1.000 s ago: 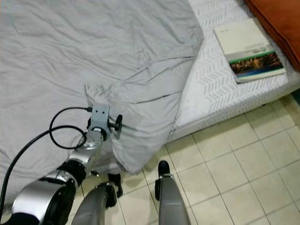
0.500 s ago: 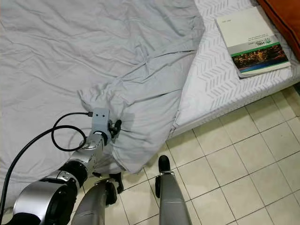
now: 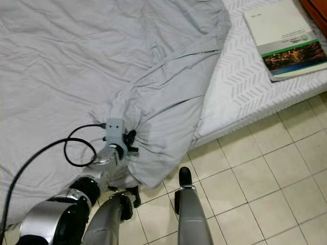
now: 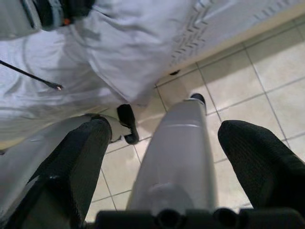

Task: Clean up the room

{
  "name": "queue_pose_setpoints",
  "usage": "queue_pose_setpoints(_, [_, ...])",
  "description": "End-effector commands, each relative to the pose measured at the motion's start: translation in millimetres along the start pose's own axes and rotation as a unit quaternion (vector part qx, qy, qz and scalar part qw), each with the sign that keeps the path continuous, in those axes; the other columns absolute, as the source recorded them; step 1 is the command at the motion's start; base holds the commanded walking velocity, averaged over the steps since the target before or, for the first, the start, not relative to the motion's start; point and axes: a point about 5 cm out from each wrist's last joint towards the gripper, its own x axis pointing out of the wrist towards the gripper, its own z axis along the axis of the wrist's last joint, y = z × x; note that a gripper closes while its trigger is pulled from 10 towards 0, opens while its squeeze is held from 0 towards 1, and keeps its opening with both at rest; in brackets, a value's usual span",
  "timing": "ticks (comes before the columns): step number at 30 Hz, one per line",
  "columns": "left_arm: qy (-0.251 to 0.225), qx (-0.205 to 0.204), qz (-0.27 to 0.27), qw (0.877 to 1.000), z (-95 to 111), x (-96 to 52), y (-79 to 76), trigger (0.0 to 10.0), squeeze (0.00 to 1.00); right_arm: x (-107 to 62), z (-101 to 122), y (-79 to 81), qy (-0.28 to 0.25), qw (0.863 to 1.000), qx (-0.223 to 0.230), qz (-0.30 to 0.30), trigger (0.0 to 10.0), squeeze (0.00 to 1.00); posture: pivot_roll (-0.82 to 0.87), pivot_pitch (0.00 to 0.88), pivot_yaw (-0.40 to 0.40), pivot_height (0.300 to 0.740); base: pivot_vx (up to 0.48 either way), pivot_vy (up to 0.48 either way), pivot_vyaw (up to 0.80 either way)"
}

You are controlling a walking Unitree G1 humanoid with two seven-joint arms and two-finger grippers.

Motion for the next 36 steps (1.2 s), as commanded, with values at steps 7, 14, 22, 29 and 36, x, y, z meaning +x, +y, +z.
queue_pose_setpoints(7, [0.005,0.066,-0.099,0.993,-23,-7.1,-34.9,0.0,0.00,26.9,-18,3.1,-0.002,1.000,0.013,-0.004,10.0,0.00,-0.35,0.649,0.171,0.740,0.000,0.000,0.00])
queue_pose_setpoints(14, [0.016,0.096,-0.099,0.990,-29,-9.1,-32.2,10.0,0.00,49.4,-24,-7.0,-0.014,1.000,-0.003,-0.005,10.0,0.00,-0.34,0.507,0.171,0.740,0.000,0.000,0.00])
queue_pose_setpoints(22, [0.008,0.091,-0.095,0.991,-22,-6.0,-35.2,10.0,0.00,60.1,-26,-43.3,-0.009,0.998,-0.007,-0.069,10.0,0.00,-0.38,0.451,0.151,0.740,0.000,-0.207,0.00])
queue_pose_setpoints(29, [0.013,0.083,-0.099,0.992,-19,-3.4,-47.3,10.0,0.00,50.6,-36,-47.9,-0.022,0.999,-0.030,-0.031,10.0,0.00,-0.39,0.461,0.148,0.740,0.000,-0.423,0.00])
queue_pose_setpoints(36, [0.013,0.081,-0.103,0.991,-16,-2.0,-54.2,10.0,0.00,73.7,-56,-51.2,-0.040,0.998,-0.049,-0.001,10.0,0.00,-0.35,0.471,0.192,0.740,0.000,-0.417,0.00])
